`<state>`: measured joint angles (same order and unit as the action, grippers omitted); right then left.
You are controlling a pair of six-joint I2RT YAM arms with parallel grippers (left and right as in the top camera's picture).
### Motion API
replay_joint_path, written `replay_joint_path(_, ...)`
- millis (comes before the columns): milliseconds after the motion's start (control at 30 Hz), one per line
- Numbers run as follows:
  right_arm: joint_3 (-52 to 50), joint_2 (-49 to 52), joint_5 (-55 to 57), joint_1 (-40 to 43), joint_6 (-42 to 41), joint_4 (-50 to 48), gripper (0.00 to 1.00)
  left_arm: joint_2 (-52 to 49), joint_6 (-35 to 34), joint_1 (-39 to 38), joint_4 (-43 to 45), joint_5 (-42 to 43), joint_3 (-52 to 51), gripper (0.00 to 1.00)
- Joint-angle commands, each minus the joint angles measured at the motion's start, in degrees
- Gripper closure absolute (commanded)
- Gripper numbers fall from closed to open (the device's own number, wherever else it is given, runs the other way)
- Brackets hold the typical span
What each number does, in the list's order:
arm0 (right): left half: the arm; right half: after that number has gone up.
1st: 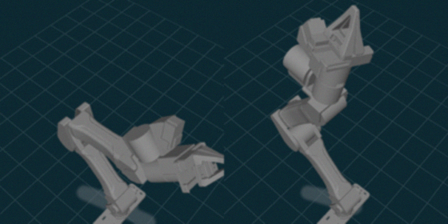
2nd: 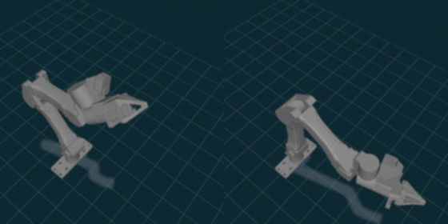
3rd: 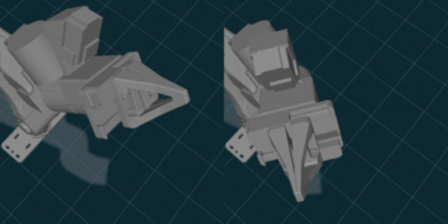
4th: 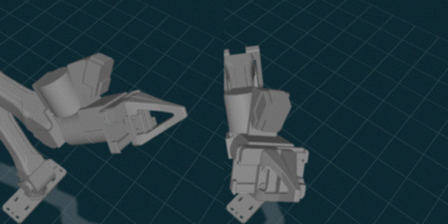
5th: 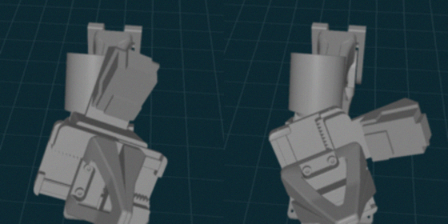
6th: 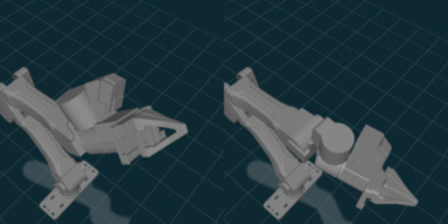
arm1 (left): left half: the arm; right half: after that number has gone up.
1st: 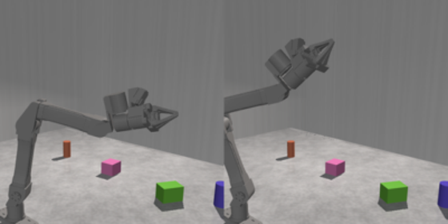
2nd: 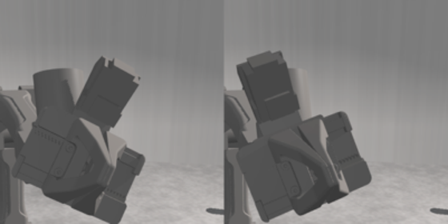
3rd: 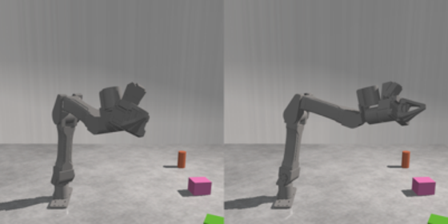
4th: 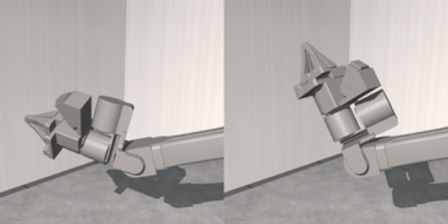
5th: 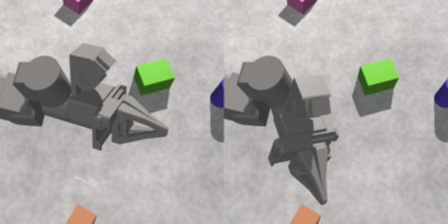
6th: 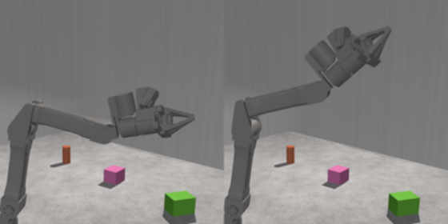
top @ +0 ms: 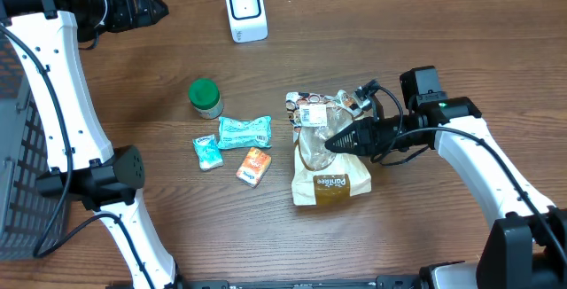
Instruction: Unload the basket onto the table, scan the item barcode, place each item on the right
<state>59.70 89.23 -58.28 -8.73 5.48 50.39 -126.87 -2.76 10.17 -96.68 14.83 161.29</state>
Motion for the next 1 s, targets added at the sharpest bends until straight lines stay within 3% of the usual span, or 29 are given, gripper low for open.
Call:
replay_joint_path(0, 1.6, -1.3, -1.4, -0.4, -2.0, -1.0, 0.96, 1.7, 0.7, 0.4, -0.1, -4.3, 0.5, 0.0)
replay_joint_path(233, 1.6, -1.3, -1.1, -0.5, -4.4, -2.6, 0.96, 1.7, 1.8, 1.0, -0.1, -14.1, 0.5, 0.0)
replay_joint_path(433, 1.6, -1.3, -0.3, -0.5, -5.3, -3.2, 0.96, 1.7, 6.5, 1.2, -0.1, -14.1, 0.4, 0.0)
replay_joint_path(967, 1.9, -1.3, 0.3, -0.6, -5.7, -4.4, 0.96, 1.7, 6.6, 1.0, -0.1, -13.8, 0.4, 0.0)
